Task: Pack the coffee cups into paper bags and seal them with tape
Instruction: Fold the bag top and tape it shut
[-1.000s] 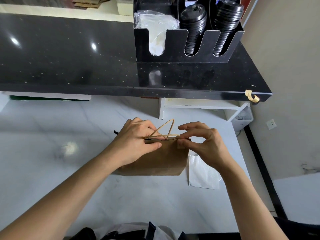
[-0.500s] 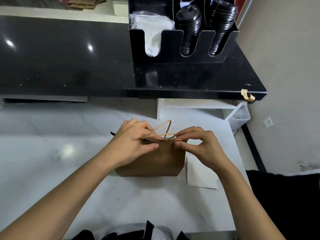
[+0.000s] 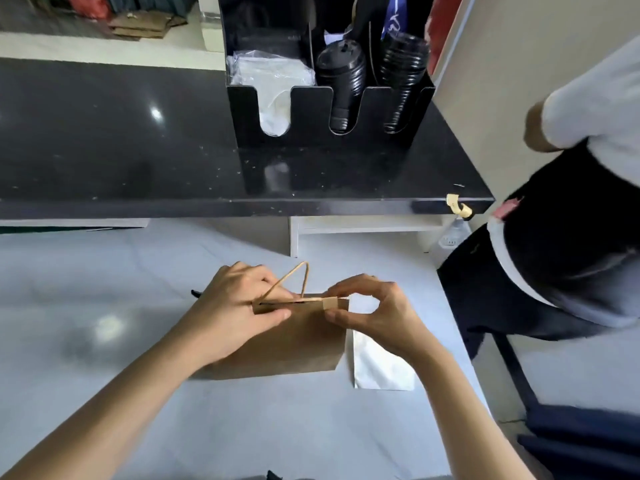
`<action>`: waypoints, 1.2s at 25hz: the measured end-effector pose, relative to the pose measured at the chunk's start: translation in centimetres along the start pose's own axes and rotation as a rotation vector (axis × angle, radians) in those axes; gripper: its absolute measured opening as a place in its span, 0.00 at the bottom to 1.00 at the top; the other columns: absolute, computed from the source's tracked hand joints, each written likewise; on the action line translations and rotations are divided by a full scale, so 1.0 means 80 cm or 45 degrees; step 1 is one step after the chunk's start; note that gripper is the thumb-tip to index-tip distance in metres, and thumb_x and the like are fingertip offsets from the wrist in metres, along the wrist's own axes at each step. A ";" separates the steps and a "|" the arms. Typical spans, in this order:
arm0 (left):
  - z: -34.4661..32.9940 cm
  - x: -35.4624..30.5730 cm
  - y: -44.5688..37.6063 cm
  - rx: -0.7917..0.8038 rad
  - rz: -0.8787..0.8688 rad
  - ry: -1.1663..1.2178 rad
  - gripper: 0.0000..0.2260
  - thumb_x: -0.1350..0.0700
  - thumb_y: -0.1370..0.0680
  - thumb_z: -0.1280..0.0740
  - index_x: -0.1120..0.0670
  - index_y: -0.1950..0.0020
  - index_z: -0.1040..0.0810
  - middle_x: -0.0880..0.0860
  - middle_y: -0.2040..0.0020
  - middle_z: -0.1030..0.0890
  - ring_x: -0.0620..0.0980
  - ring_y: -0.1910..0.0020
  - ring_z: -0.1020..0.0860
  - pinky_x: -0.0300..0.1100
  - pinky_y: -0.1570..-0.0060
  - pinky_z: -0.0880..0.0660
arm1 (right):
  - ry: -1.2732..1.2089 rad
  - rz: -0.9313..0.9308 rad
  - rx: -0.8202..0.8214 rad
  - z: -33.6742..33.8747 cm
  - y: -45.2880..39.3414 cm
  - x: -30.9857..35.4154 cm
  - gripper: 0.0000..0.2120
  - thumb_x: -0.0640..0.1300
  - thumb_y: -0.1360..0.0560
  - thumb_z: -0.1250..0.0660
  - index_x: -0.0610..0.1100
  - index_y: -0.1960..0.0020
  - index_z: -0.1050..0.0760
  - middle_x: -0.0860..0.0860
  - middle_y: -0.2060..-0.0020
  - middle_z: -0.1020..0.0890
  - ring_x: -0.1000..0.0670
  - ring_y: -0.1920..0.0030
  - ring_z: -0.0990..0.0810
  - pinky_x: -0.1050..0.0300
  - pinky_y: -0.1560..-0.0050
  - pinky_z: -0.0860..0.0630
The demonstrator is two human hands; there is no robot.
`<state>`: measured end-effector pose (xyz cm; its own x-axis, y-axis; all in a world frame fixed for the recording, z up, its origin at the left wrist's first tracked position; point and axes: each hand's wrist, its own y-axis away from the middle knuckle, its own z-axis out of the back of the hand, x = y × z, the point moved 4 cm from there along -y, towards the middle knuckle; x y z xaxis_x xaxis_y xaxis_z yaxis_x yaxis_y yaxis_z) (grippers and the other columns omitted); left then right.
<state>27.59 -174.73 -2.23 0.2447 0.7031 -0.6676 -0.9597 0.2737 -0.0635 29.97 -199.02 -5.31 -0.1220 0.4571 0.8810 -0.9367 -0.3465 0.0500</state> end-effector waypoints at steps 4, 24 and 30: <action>0.001 0.000 0.000 -0.009 0.009 0.015 0.12 0.44 0.27 0.25 0.24 0.56 0.21 0.37 0.50 0.19 0.42 0.46 0.27 0.41 0.41 0.33 | -0.024 -0.095 -0.233 0.036 -0.002 0.007 0.07 0.54 0.24 0.26 0.51 0.52 0.13 0.60 0.54 0.14 0.58 0.47 0.17 0.58 0.42 0.22; 0.001 0.003 -0.001 0.002 0.057 -0.012 0.12 0.48 0.26 0.23 0.30 0.50 0.17 0.36 0.50 0.20 0.41 0.44 0.27 0.45 0.43 0.30 | -0.409 -0.477 -1.487 0.163 -0.052 -0.036 0.07 0.52 0.20 0.34 0.51 0.54 0.29 0.50 0.56 0.14 0.53 0.64 0.14 0.67 0.54 0.24; 0.001 0.002 -0.001 0.019 0.061 -0.005 0.15 0.47 0.26 0.23 0.25 0.53 0.20 0.35 0.49 0.21 0.40 0.44 0.28 0.44 0.43 0.30 | -0.273 -0.495 -1.514 0.169 -0.052 -0.042 0.09 0.46 0.18 0.37 0.43 0.41 0.24 0.51 0.52 0.15 0.54 0.62 0.14 0.74 0.61 0.30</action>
<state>27.73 -174.62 -2.25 0.1989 0.7184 -0.6666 -0.9683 0.2491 -0.0203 38.73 -210.14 -2.11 0.1773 0.1831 0.9670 -0.6277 0.7778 -0.0322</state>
